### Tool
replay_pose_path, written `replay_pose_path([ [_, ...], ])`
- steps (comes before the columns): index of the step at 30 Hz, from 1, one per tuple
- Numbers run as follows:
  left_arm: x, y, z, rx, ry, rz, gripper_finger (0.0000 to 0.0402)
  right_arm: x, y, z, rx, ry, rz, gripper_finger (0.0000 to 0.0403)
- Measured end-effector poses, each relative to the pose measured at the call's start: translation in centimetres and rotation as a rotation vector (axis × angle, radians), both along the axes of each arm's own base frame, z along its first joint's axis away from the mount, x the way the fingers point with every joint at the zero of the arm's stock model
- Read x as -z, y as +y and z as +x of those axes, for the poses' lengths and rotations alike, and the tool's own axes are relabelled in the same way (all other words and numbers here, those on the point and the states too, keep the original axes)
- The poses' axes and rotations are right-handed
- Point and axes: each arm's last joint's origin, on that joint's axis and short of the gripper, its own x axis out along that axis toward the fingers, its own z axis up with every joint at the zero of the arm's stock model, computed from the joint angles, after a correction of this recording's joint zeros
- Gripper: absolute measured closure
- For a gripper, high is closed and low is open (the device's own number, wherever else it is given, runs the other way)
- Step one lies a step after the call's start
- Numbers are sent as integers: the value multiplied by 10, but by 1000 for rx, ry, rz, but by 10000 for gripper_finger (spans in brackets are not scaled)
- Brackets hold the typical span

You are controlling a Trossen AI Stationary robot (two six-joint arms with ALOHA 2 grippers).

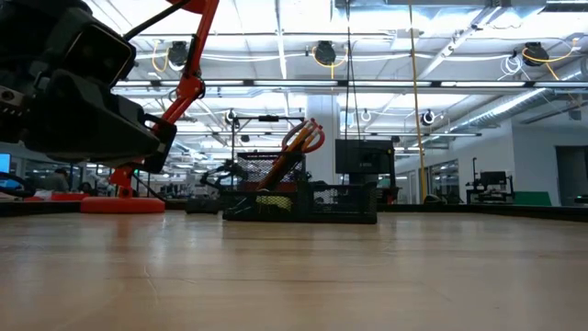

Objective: Pick and place office supplies into organizer
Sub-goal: Put the pink sticky note into the black desk organizer

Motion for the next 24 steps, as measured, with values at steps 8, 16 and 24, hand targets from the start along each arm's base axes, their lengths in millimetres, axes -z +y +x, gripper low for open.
replay_pose_path([
  [8, 0, 0, 0, 0, 3, 1, 380, 4, 2, 1, 39, -18, 61, 298],
  [16, 0, -4, -2, 17, 7, -5, 380, 5, 1, 2, 26, 2, 57, 392],
  [24, 0, -7, -4, 32, 4, -1, 380, -26, 6, 10, -5, 51, -44, 401],
])
